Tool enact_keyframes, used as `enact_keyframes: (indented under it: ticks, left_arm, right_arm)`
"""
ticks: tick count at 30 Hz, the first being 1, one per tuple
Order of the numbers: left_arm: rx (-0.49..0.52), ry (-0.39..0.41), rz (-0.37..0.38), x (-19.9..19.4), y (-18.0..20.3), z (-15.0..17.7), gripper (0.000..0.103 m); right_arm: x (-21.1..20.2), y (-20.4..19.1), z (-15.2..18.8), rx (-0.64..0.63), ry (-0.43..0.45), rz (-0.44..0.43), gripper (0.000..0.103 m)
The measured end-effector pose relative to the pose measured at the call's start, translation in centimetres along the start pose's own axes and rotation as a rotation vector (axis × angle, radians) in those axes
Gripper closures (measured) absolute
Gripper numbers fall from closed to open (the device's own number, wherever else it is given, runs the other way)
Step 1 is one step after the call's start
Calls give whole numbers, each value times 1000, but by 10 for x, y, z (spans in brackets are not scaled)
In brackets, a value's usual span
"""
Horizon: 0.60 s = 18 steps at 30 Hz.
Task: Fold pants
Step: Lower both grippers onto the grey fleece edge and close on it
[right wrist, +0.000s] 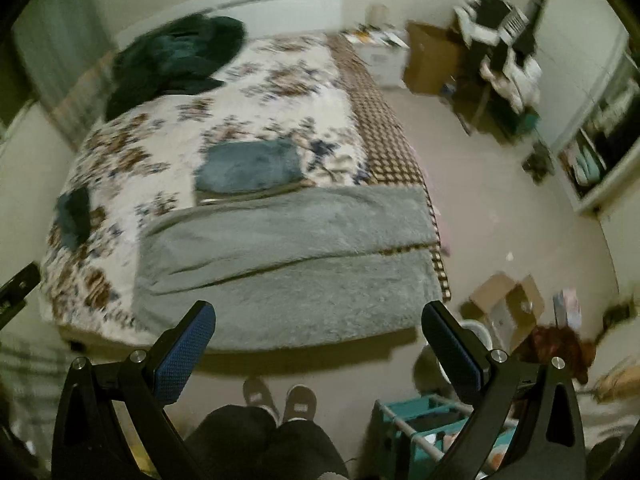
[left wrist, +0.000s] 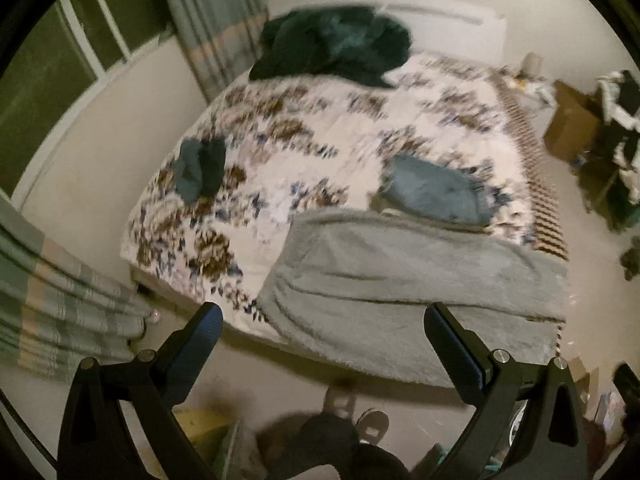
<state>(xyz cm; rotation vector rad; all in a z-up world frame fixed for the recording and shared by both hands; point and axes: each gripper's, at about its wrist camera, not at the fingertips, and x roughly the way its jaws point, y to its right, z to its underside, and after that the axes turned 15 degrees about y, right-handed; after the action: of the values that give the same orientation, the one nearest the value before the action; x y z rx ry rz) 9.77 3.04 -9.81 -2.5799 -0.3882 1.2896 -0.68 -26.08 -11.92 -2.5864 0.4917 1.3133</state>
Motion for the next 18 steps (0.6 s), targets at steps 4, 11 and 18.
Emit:
enact_keyframes:
  ticks: [4, 11, 18]
  left_arm:
    - [-87, -187, 43, 84, 16, 0, 0]
    - [-264, -410, 75, 235, 45, -31, 0]
    - [-357, -495, 14, 394, 75, -79, 0]
  right_arm:
    - [79, 21, -12, 122, -84, 19, 0]
    - [254, 51, -28, 377, -239, 87, 0]
    - [440, 64, -30, 575, -399, 188, 0]
